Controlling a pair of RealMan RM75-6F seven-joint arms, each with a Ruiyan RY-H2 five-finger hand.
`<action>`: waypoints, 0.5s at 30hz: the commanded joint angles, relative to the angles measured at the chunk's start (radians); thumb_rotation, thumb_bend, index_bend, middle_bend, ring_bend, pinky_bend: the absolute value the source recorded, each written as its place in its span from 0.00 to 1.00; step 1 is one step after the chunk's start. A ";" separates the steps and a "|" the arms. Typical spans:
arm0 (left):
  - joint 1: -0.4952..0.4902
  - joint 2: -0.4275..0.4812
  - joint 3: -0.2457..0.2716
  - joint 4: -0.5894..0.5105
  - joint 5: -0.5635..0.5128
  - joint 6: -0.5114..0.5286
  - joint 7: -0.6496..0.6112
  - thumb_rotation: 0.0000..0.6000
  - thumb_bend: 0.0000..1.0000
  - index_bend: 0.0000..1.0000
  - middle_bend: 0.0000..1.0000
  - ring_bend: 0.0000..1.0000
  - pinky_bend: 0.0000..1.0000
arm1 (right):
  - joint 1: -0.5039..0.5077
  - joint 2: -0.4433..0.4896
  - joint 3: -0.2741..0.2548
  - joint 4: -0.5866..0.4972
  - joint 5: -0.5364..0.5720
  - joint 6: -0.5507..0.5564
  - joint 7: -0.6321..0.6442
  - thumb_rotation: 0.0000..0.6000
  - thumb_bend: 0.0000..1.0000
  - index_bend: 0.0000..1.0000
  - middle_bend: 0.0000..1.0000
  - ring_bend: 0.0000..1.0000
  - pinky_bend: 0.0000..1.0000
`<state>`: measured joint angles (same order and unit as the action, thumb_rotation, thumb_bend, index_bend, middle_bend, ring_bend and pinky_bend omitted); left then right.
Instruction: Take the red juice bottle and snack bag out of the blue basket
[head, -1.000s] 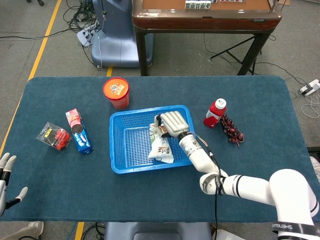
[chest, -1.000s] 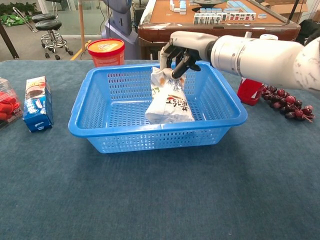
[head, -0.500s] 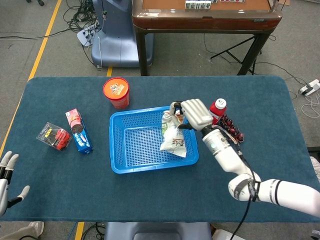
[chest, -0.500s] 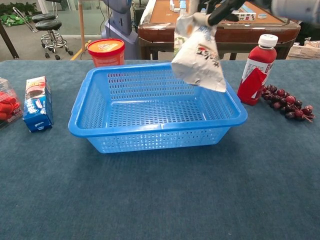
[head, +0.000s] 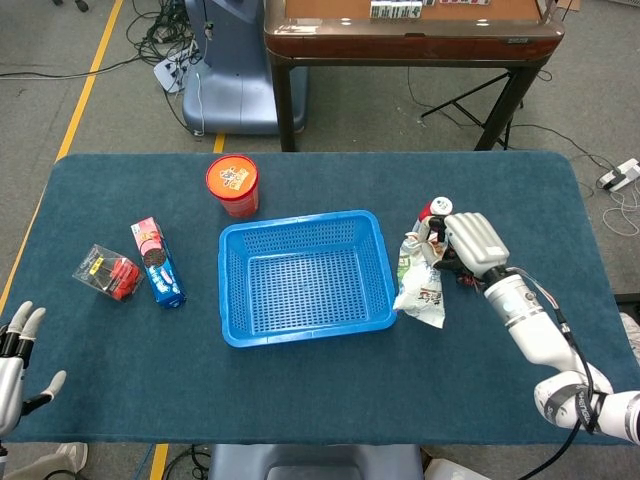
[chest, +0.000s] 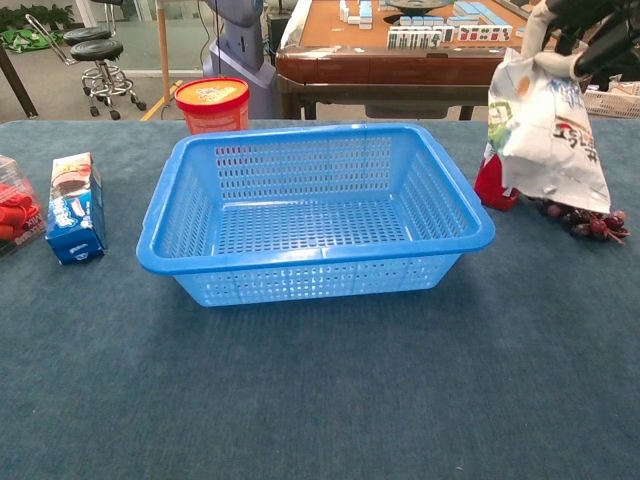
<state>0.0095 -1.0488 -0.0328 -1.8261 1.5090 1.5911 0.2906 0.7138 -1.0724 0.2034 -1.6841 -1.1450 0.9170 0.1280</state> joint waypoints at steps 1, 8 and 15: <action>-0.002 -0.001 0.000 -0.003 -0.001 -0.003 0.007 1.00 0.27 0.01 0.02 0.12 0.13 | 0.000 -0.019 -0.026 0.051 -0.008 -0.064 0.030 1.00 0.58 0.65 0.40 0.42 0.72; -0.003 -0.003 -0.002 -0.007 -0.009 -0.007 0.016 1.00 0.27 0.01 0.02 0.12 0.13 | 0.011 -0.032 -0.034 0.087 -0.069 -0.123 0.083 1.00 0.57 0.28 0.22 0.17 0.43; -0.009 -0.004 -0.007 -0.002 -0.016 -0.013 0.013 1.00 0.27 0.01 0.02 0.12 0.13 | -0.049 0.008 -0.029 0.040 -0.151 -0.003 0.101 1.00 0.56 0.23 0.20 0.15 0.37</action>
<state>0.0012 -1.0522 -0.0392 -1.8289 1.4930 1.5782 0.3044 0.6933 -1.0814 0.1740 -1.6218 -1.2718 0.8644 0.2353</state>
